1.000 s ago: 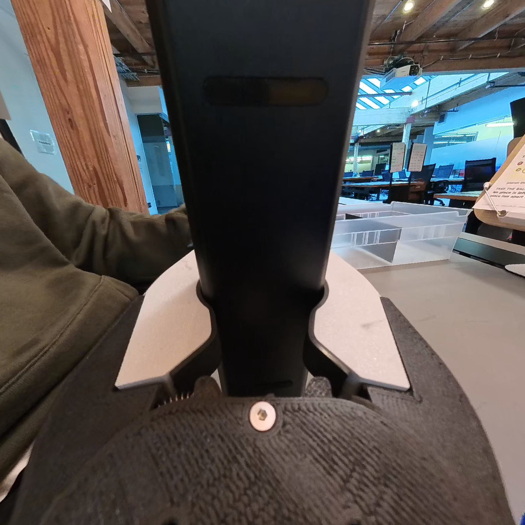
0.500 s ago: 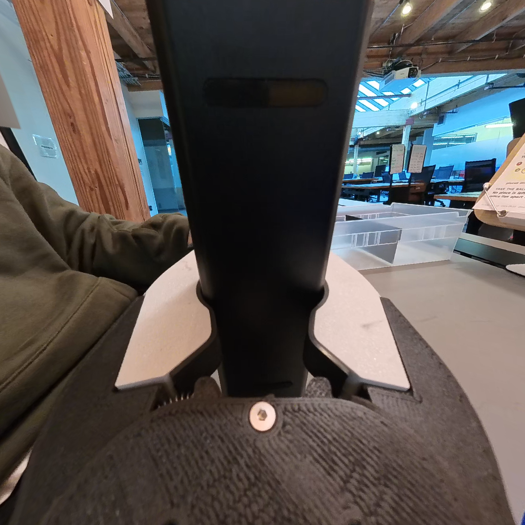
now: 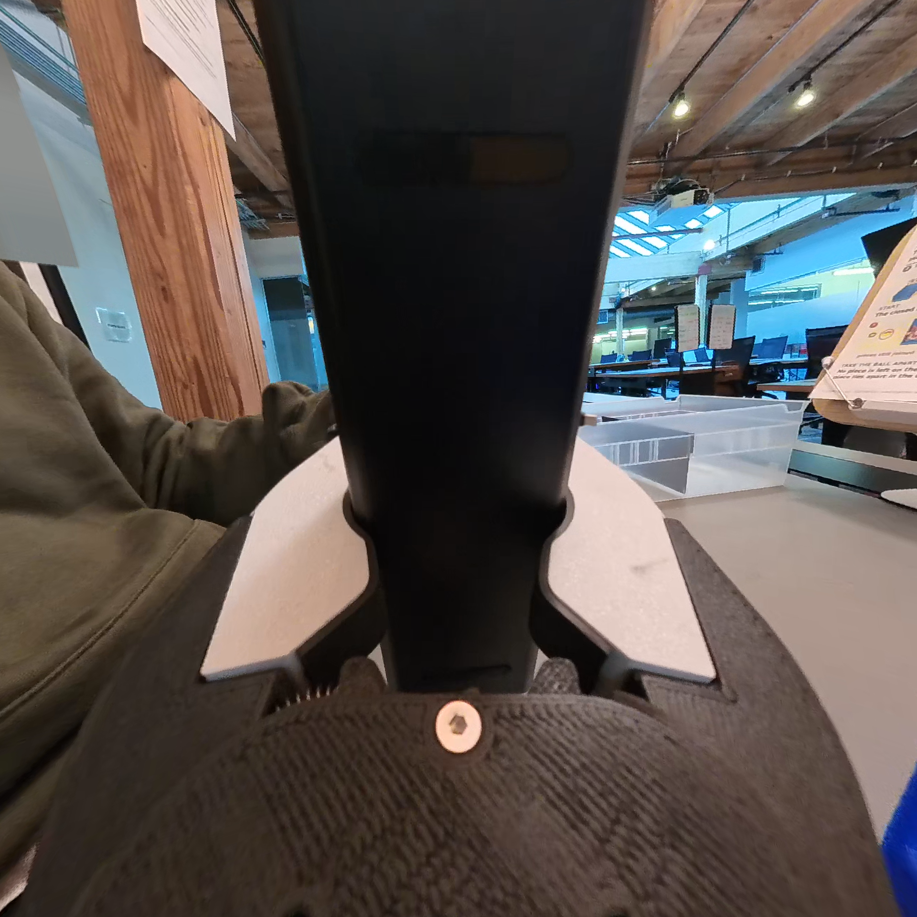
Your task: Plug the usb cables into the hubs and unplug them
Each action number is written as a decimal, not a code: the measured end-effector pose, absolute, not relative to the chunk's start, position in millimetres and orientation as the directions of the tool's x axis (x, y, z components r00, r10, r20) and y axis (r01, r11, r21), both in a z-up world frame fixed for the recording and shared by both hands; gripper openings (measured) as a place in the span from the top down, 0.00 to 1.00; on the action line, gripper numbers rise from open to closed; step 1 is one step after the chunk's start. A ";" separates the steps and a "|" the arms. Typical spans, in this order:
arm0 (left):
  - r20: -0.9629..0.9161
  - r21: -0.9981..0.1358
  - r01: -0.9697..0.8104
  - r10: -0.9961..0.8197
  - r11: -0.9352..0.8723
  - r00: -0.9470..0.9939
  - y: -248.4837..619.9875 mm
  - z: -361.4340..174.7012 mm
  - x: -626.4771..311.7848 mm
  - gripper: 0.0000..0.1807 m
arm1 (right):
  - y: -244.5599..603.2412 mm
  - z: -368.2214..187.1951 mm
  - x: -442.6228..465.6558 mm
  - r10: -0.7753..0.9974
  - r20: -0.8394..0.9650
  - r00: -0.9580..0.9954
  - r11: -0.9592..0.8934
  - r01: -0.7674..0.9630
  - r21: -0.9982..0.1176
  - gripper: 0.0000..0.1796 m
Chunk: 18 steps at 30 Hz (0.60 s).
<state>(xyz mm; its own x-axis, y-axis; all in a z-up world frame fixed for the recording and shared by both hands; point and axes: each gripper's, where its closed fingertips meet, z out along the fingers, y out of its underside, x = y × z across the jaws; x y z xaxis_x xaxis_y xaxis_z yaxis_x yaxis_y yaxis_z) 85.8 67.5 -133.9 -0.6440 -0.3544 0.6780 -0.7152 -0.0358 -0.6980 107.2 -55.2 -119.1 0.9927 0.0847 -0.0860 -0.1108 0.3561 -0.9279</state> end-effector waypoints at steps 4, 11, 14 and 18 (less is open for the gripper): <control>0.802 -0.567 -0.785 -0.386 -0.249 -0.457 117.8 -158.9 110.5 0.99 | -53.4 -120.4 106.4 0.086 -0.084 0.993 0.343 -0.109 -0.933 0.59; 0.730 -0.537 -0.816 -0.603 -0.214 -0.322 173.4 -219.8 114.2 0.98 | -53.1 -120.7 107.2 0.085 -0.089 0.992 0.340 -0.113 -0.933 0.59; 0.628 -0.561 -0.824 -0.690 -0.081 -0.360 177.8 -233.8 108.9 0.91 | -52.6 -121.0 107.1 0.083 -0.088 0.993 0.337 -0.111 -0.935 0.59; 0.260 -0.630 -0.774 -0.922 0.065 -0.288 205.9 -240.5 121.5 0.77 | -51.8 -121.5 106.9 0.082 -0.087 0.993 0.331 -0.110 -0.937 0.59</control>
